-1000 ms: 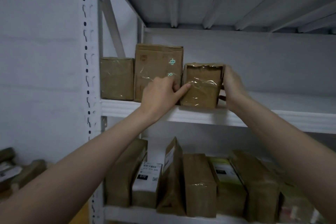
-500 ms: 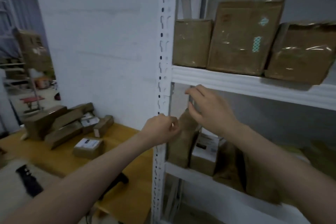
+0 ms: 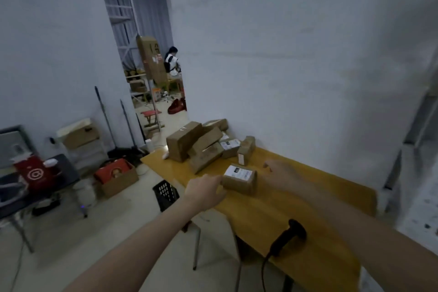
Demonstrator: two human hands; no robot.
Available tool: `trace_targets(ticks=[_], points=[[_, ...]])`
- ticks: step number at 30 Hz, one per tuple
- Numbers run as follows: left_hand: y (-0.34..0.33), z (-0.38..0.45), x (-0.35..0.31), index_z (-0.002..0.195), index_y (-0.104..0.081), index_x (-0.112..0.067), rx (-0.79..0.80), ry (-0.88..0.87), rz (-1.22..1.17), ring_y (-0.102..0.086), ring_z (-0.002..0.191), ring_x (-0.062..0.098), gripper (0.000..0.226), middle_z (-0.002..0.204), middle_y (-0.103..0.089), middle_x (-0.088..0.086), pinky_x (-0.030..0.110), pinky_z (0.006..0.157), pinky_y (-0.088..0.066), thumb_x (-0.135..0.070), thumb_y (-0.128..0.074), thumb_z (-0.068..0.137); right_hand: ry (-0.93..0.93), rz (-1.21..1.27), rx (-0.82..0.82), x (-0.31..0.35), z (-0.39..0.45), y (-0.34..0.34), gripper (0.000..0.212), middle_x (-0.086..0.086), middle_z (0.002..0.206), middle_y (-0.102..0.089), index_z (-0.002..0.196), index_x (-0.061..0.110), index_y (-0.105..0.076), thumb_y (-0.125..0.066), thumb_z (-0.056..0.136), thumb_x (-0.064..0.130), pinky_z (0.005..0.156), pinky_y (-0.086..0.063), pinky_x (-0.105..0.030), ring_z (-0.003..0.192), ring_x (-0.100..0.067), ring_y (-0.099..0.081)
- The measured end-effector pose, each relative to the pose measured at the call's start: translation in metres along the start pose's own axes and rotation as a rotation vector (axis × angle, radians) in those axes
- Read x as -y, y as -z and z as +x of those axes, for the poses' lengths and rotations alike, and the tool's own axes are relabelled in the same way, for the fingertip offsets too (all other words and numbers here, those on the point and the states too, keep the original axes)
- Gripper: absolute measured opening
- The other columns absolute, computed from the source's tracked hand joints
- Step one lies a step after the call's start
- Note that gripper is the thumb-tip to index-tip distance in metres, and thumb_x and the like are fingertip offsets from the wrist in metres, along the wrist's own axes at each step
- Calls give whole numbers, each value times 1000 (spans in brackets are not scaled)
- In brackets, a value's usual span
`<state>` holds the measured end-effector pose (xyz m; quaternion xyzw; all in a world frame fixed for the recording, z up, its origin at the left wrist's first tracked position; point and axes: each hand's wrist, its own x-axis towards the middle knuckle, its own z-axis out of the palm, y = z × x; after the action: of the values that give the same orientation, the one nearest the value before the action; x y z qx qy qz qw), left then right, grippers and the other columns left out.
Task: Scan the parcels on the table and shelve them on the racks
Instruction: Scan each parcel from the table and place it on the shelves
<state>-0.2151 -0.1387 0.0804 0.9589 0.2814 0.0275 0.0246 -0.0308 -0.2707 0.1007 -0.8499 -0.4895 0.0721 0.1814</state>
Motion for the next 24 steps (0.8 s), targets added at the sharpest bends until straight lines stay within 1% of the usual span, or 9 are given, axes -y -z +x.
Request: trace_targets(ticks=[2,3,7,9,12,16,19,22,24], points=[[-3,5,42,129,-49,-26,32,21,10,-60,102,19,41,120,-61,-1,34,77,-54,-49,-46,95,-51,63,48,11,26,-31,33,-4,121,-59,120,15,-53,-58,89,28,64,-44,-23,91,-14,-53],[-5,9,59,130,-48,-25,50,28,0,-59,104,19,42,122,-59,0,33,77,-53,-48,-47,95,-68,92,75,14,36,-46,39,-3,123,-58,122,15,-53,-60,87,29,64,-43,-21,94,-14,-56],[-16,38,97,132,-47,-25,71,10,-23,-58,105,19,43,126,-55,0,33,79,-53,-48,-47,95,-80,150,189,-13,86,-105,63,0,138,-51,133,23,-47,-64,76,43,89,-53,-30,116,-15,-56],[-23,57,105,133,-46,-23,71,-14,-13,-58,105,19,44,126,-55,1,29,72,-50,-46,-47,96,-104,170,209,-29,108,-123,64,2,139,-50,137,22,-44,-68,79,35,97,-49,-29,122,-15,-53],[-38,89,110,134,-45,-21,94,-58,4,-58,102,20,45,126,-54,3,32,73,-54,-44,-47,97,-130,166,185,-26,125,-127,63,3,137,-52,137,29,-43,-70,80,32,99,-45,-28,125,-17,-50],[-64,149,111,136,-44,-21,124,-112,-19,-58,104,19,45,129,-51,2,29,73,-53,-42,-49,96,-223,239,219,-36,162,-146,63,-5,145,-42,143,14,-36,-65,87,18,105,-34,-28,134,-22,-40],[-85,206,108,137,-42,-22,129,-143,-25,-55,109,18,46,131,-49,2,27,75,-50,-41,-51,96,-296,366,146,-50,191,-173,73,-5,146,-42,145,16,-33,-71,82,18,109,-34,-32,135,-21,-39],[-109,265,101,140,-38,-22,179,-164,-30,-48,121,21,52,139,-43,3,33,88,-49,-40,-54,94,-456,496,78,-72,217,-207,89,-6,151,-32,150,18,-15,-72,82,21,116,-22,-44,141,-28,-25],[-126,302,95,140,-38,-21,195,-191,-13,-44,126,22,53,142,-40,3,34,93,-47,-41,-55,94,-511,493,109,-81,230,-227,98,-8,156,-17,152,16,4,-67,86,27,116,-15,-42,143,-30,-16]])
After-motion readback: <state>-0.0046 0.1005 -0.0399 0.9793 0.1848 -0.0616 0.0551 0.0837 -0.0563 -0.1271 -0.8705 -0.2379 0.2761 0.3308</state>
